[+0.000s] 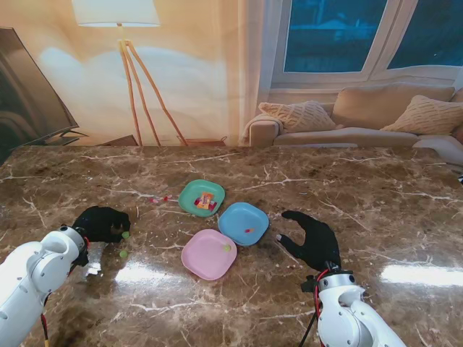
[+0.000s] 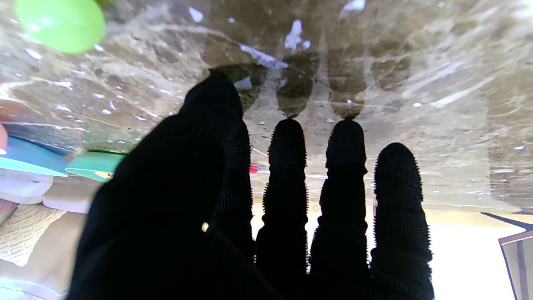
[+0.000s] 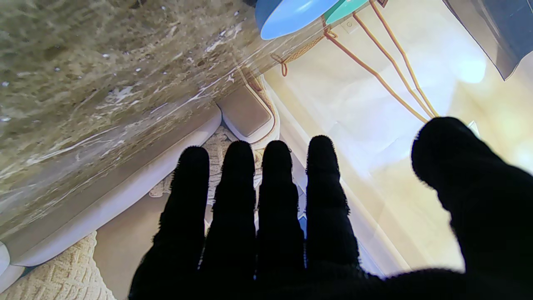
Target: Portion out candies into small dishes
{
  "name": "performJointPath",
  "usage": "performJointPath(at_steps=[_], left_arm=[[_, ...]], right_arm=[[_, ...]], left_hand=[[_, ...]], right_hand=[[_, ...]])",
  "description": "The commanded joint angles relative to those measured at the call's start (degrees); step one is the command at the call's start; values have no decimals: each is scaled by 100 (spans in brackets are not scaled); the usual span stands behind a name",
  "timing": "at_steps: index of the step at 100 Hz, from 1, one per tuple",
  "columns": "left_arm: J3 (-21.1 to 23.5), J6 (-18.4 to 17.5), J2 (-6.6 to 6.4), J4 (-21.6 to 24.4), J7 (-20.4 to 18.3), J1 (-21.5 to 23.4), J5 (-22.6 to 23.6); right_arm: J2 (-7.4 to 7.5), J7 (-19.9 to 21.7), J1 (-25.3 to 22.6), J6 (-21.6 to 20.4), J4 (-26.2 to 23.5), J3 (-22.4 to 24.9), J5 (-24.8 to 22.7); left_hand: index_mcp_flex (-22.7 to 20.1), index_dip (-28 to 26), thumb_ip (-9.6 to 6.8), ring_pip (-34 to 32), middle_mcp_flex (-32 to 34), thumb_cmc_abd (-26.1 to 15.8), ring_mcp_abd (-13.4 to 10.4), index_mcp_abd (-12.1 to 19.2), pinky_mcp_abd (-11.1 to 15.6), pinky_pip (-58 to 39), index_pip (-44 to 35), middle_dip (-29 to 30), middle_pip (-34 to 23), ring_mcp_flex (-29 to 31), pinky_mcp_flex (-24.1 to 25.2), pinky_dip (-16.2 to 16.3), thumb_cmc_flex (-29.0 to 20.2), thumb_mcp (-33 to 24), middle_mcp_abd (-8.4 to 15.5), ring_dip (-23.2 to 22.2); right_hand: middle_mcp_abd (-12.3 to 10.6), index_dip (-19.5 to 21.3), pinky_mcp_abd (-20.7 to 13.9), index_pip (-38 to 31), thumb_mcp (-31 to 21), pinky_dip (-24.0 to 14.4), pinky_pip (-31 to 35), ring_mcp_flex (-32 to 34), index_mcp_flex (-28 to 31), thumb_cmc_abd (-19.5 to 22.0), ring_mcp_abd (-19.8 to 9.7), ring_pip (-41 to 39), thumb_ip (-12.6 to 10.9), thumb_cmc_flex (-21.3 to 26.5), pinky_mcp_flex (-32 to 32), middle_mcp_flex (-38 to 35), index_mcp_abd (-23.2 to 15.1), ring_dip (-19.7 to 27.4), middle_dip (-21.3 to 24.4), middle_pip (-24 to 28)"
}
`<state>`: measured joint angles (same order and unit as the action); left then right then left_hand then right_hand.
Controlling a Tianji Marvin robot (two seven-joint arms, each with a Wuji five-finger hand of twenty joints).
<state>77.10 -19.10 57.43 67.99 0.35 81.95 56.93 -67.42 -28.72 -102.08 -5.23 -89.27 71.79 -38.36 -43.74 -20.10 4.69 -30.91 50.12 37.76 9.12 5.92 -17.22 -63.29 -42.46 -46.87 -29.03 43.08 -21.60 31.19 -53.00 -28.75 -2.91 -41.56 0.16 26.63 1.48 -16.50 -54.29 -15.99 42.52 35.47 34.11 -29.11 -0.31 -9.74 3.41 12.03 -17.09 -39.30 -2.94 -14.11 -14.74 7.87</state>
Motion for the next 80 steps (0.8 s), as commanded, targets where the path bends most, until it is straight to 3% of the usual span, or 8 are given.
performJointPath(at_steps=[1,8,12,27,40,54,80], left_arm=[[-83,-8,31,-239,-80,144,11],[-80,3,32,-230,-101,151,-3],[-76,3,31,-224,-119,155,-9],[-88,-7,35,-246,-106,146,-34],[-113,-9,39,-279,-75,128,-52],[-135,-11,43,-306,-55,118,-75],[-121,16,46,-293,-19,155,-52]], right_arm=[[-4,93,-32,12,35,-10,29],[-2,101,-30,10,36,-10,30],[-2,102,-27,9,38,-11,31],[-2,99,-19,-1,49,-11,29],[-3,96,-6,-9,65,-15,30],[-5,91,7,-13,84,-22,37],[-9,75,20,-31,118,-26,48]], left_hand=[[35,83,132,-221,-142,-128,-66,28,-227,-162,17,-2,-63,502,97,71,7,12,-91,153],[82,56,108,-199,-293,-125,-58,-74,-254,-105,159,246,-153,442,164,107,82,42,-114,151],[81,-23,166,-191,-367,-86,-48,-109,-270,-77,266,683,-286,421,190,144,217,-113,-120,145],[77,-37,174,-206,-333,-126,-24,-95,-288,-72,284,754,-326,420,217,163,238,-109,-129,134],[52,2,33,-243,-182,-287,-13,85,-317,-54,11,116,-202,456,216,239,-84,339,-118,122],[-22,-55,-86,-259,3,-422,-21,288,-334,-63,-371,-160,-39,496,210,265,-314,448,-109,123],[-193,-40,-115,-338,400,-424,-43,356,-326,-130,-670,-445,290,658,80,278,-384,327,-17,112]], right_hand=[[-26,83,8,-48,-84,-132,-104,-129,185,57,20,10,-94,-166,29,-58,-176,-91,-81,37],[-21,85,11,-53,-87,-135,-107,-127,194,56,18,10,-95,-162,30,-66,-180,-92,-84,40],[-22,85,10,-55,-86,-137,-106,-130,197,58,24,11,-94,-166,28,-68,-177,-92,-86,40],[-25,85,10,-58,-86,-140,-110,-132,205,61,22,12,-94,-167,30,-82,-170,-92,-93,45],[-37,83,7,-54,-88,-144,-111,-127,196,64,20,10,-94,-167,26,-85,-173,-93,-99,47],[-34,81,2,-49,-91,-146,-115,-136,184,61,23,13,-94,-165,26,-90,-171,-93,-105,48],[-35,74,4,-35,-98,-152,-117,-135,158,64,26,11,-91,-164,28,-85,-184,-93,-109,43]])
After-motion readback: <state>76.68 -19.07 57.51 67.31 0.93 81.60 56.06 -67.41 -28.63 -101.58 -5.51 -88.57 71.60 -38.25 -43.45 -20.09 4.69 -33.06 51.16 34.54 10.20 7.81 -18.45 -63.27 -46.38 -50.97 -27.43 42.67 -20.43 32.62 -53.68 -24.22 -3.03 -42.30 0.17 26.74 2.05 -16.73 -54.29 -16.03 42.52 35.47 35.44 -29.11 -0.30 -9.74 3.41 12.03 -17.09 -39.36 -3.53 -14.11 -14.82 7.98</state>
